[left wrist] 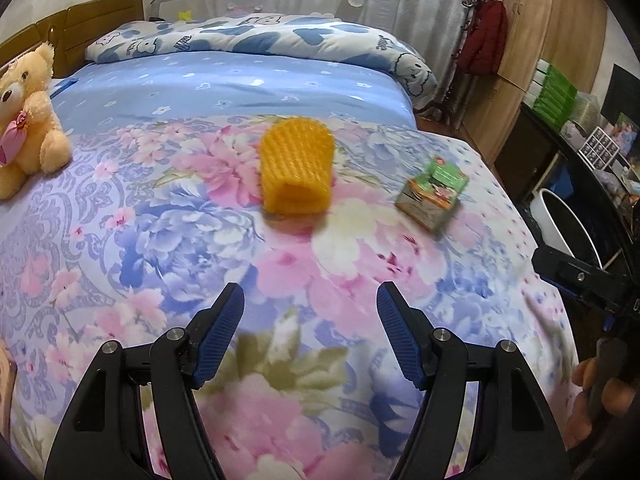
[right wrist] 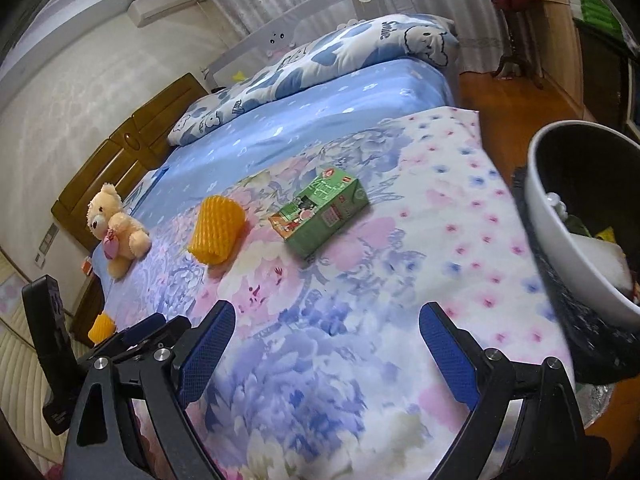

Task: Collect trash
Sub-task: 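Move both tools back over the remaining trash on the bed, then grasp the yellow foam net with the left tool while the right tool grasps the green milk carton, then carry the yellow foam net and green milk carton over the bin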

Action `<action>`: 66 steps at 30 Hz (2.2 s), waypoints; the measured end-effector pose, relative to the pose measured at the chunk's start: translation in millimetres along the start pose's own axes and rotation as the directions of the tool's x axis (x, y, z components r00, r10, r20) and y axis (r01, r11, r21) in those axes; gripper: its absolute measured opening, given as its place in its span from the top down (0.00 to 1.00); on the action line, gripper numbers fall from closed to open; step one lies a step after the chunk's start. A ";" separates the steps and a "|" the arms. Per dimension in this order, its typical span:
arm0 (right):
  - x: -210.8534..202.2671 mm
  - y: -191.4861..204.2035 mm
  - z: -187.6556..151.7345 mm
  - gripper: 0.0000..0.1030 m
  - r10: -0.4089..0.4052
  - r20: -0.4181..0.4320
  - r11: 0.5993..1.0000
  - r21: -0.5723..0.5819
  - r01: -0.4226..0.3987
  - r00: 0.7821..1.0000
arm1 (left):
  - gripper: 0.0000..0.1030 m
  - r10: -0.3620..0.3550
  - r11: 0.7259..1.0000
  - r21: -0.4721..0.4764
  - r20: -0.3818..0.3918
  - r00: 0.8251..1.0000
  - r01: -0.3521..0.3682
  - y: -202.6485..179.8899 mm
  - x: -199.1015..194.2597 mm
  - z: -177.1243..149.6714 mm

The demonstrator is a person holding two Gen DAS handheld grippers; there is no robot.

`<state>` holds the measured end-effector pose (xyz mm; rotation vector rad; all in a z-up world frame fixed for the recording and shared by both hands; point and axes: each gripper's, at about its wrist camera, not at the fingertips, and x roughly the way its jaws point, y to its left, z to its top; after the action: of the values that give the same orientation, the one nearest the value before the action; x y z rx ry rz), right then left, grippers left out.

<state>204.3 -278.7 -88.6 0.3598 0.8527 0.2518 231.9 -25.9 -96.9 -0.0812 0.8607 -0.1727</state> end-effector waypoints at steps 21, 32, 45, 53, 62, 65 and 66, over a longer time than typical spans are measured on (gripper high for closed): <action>96.7 16.5 62.3 0.10 -0.051 -0.052 0.991 0.123 0.057 0.997 | 0.34 -0.039 0.999 -0.003 0.002 0.999 0.039 27.6 60.7 72.1; 105.1 30.6 62.0 0.52 -0.083 -0.081 0.997 -0.016 0.082 0.993 | 0.87 -0.083 0.996 0.025 -0.010 0.997 0.083 26.2 62.1 66.1; 44.8 21.5 17.3 0.54 -0.044 -0.115 0.993 -0.115 0.031 0.992 | 0.88 -0.135 0.990 0.035 -0.011 0.991 0.136 2.9 6.7 23.2; 57.9 21.4 7.2 0.33 -0.070 -0.102 0.989 -0.138 0.055 0.992 | 0.88 -0.125 0.992 0.006 -0.046 0.991 0.125 3.7 -6.6 -7.4; 42.8 22.5 -0.6 0.58 -0.119 -0.059 0.979 -0.176 0.107 0.991 | 0.88 -0.137 0.990 0.040 -0.033 0.990 0.138 -14.9 -23.0 -11.2; 18.5 17.8 -6.8 0.58 -0.095 -0.032 0.983 -0.158 0.089 0.995 | 0.88 -0.155 0.985 0.069 -0.036 0.987 0.157 -31.9 -27.1 -14.5; 13.1 16.8 -8.0 0.58 -0.090 -0.024 0.984 -0.153 0.086 0.996 | 0.88 -0.163 0.983 0.082 -0.037 0.986 0.165 -38.4 -28.1 -15.4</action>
<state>205.2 -257.0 -95.6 0.1759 0.8715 0.2389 197.6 -58.5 -80.5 -0.0700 0.8762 -0.3655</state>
